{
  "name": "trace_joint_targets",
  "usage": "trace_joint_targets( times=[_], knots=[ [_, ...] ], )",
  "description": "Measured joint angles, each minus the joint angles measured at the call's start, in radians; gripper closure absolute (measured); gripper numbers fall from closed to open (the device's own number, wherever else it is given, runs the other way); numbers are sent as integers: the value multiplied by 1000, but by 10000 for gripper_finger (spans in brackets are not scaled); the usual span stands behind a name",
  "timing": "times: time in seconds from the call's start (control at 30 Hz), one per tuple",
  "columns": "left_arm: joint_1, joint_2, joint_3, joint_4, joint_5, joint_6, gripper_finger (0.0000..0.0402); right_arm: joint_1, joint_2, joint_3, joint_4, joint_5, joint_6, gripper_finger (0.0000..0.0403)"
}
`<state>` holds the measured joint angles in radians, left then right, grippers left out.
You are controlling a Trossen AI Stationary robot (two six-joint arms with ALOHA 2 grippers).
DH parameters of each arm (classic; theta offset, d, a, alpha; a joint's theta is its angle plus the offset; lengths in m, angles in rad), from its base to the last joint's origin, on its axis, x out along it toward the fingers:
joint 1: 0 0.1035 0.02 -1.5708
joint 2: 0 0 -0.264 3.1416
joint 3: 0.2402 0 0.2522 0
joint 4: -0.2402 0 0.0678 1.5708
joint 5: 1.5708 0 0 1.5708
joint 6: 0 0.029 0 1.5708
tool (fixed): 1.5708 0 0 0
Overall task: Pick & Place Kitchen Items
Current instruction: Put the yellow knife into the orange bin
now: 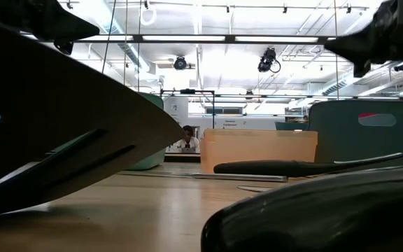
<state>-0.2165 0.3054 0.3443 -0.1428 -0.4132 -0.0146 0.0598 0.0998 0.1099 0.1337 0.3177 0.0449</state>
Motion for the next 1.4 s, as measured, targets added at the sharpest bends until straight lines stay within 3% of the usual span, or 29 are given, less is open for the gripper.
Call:
trace_joint_targets(
  times=[0.23,0.43,0.57,0.73,1.0,1.27,1.4],
  knots=[
    [0,0,0,3,-18,0,393,109,374,273,-132,-11,47,375],
    [0,0,0,7,-20,-12,391,304,775,610,-430,50,187,396],
    [0,0,0,5,-20,-35,394,437,988,864,-712,97,382,395],
    [0,0,1,2,-20,-52,390,574,1205,1086,-907,2,673,399],
    [0,0,1,2,-20,-22,387,668,1511,1194,-930,-143,984,384],
    [0,0,1,-1,-20,-4,387,669,1690,1200,-847,-251,1212,274],
    [0,0,1,-2,-20,-4,387,673,1731,1200,-822,-259,1281,243]
  ],
)
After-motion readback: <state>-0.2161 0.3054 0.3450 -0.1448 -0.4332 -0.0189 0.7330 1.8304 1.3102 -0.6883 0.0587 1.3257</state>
